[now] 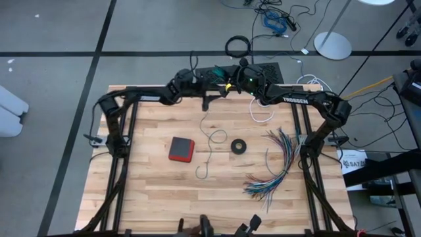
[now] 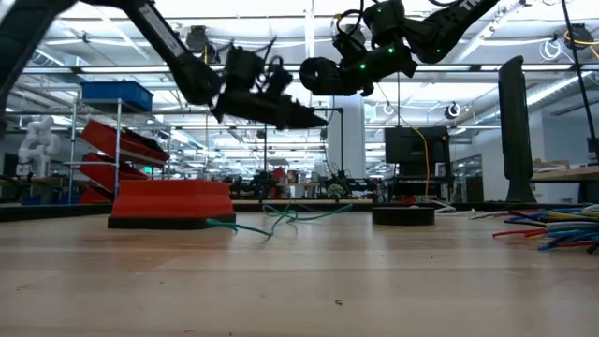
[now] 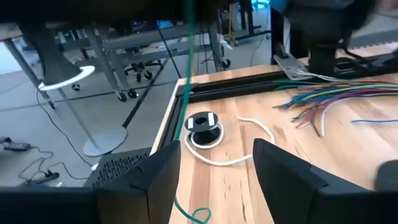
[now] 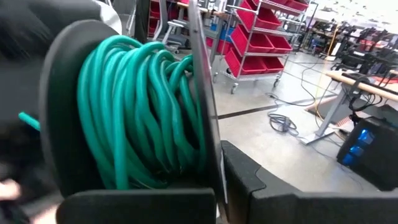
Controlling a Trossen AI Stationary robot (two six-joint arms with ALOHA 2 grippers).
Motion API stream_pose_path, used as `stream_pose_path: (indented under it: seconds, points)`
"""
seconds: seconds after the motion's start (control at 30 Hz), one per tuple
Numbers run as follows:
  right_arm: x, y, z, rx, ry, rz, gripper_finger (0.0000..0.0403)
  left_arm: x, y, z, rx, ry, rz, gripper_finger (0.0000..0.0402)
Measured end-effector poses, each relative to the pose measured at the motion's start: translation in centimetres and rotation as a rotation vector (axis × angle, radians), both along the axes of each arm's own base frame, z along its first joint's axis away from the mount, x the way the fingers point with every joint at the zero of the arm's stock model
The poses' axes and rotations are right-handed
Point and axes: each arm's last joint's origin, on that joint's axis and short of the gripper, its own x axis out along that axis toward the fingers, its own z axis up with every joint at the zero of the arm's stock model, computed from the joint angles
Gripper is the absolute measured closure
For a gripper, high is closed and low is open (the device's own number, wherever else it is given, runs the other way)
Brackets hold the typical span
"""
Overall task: Coiling cords
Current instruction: Coil the green wire cable on the spool
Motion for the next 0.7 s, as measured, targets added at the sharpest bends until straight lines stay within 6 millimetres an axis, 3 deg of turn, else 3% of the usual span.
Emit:
stream_pose_path:
  seconds: [0.17,0.37,0.7]
  points:
    - [0.0,0.0,0.0,0.001,-0.006,0.002,0.0403,1.0,1.0,-2.8,-0.09,-0.06,0.024,0.0191]
    - [0.0,0.0,0.0,0.003,-0.003,0.002,0.0403,1.4,1.3,-3.2,-0.063,-0.134,0.08,0.0195]
    - [0.0,0.0,0.0,0.002,-0.004,0.002,0.0403,1.1,1.6,-3.6,-0.102,-0.099,0.05,0.0259]
